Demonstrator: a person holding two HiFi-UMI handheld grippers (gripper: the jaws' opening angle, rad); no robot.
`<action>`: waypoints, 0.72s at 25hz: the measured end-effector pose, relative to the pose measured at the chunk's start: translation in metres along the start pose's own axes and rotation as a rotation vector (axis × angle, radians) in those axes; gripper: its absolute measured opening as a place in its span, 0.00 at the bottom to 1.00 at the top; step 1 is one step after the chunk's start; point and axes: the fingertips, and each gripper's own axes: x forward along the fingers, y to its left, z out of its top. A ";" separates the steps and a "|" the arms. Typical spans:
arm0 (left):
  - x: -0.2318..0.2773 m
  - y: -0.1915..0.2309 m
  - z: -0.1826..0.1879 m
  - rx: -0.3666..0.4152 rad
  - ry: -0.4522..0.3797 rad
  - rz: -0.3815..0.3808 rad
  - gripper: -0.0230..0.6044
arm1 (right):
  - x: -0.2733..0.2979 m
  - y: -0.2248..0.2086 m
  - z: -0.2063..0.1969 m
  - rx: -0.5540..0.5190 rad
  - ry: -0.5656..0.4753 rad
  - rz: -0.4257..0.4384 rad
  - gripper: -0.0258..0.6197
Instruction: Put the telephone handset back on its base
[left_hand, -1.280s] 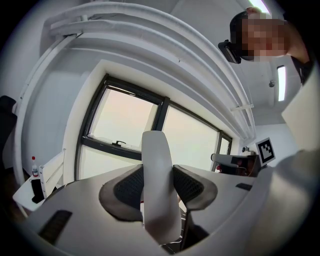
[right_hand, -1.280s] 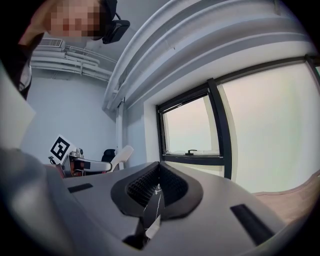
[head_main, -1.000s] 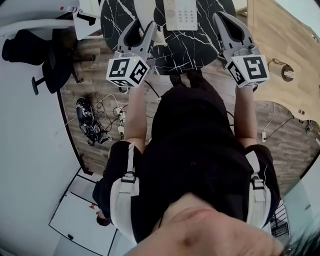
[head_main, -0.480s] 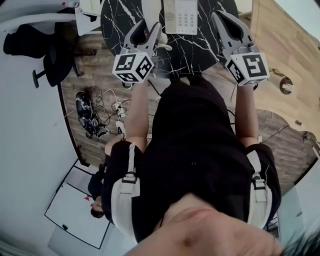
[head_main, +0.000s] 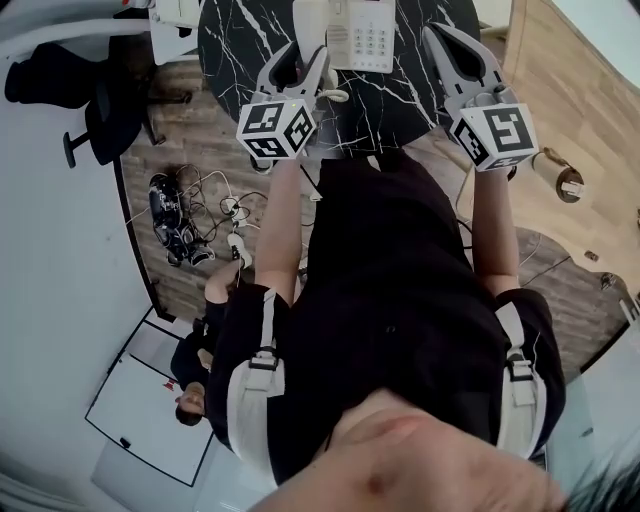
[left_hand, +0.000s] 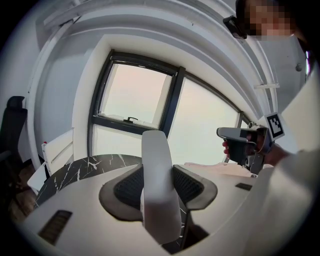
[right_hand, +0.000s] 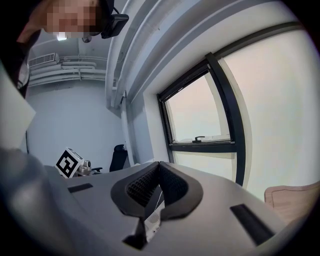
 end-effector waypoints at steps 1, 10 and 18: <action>0.003 0.001 -0.003 0.001 0.012 0.004 0.35 | 0.001 0.000 -0.002 0.002 0.006 0.002 0.09; 0.030 0.015 -0.027 -0.015 0.099 0.016 0.35 | 0.012 0.003 -0.015 0.016 0.052 -0.021 0.09; 0.057 0.032 -0.056 -0.002 0.173 0.040 0.35 | 0.019 0.006 -0.026 0.028 0.082 -0.063 0.09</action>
